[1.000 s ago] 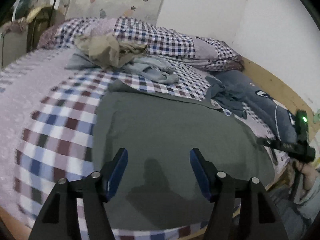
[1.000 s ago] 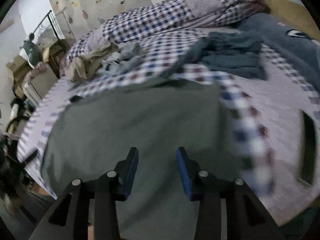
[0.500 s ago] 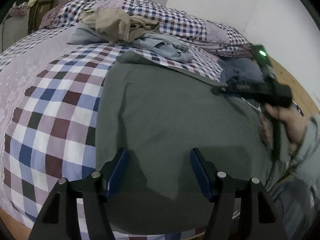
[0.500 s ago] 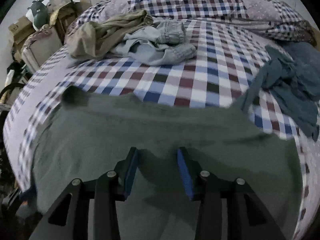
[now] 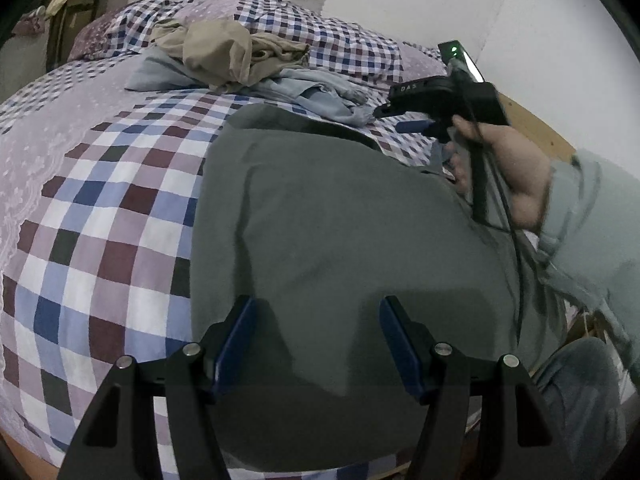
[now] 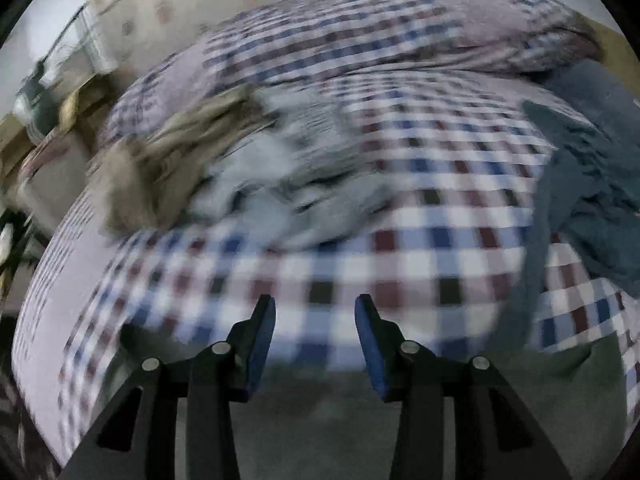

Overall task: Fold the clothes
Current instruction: 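Open both tools and smooth the laid green shirt flat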

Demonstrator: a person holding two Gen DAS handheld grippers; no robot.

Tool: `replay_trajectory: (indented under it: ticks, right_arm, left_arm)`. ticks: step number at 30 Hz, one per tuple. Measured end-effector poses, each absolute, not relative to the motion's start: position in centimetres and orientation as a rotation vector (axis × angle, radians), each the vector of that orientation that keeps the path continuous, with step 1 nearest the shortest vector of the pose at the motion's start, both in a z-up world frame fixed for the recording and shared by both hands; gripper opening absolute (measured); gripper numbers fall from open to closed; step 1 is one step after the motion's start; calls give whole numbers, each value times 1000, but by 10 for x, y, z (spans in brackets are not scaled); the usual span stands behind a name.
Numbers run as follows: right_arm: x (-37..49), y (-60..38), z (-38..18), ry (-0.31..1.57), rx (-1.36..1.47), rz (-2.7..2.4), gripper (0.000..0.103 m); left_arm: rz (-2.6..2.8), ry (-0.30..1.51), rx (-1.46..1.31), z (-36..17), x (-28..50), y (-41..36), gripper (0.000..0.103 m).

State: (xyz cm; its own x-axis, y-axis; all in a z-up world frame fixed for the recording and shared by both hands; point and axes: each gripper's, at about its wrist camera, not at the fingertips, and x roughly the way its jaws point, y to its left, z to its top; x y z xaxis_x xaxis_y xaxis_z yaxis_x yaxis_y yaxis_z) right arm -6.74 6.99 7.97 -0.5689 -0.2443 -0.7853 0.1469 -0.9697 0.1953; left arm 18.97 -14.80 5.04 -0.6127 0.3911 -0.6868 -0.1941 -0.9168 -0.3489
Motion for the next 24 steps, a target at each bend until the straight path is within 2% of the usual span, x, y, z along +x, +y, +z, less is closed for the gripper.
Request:
replay_trajectory:
  ticks: [6,15,21,24]
  right_arm:
    - [-25,26,61,84,1438,-2366,45]
    - [-113,32,47,33,1412,-2521,42]
    - [-100,79,106,-79,1210,-2672,46]
    - [-86,100,96,-63,1338,-2621,47]
  left_arm:
    - [2534,-360,-1156,51,195,-151,69]
    - [2524,-360,-1171,51,193,-152,69]
    - [2522,-373,-1174,51,192,-153,69]
    - [2523,-382,-1175,50,192,-154,69]
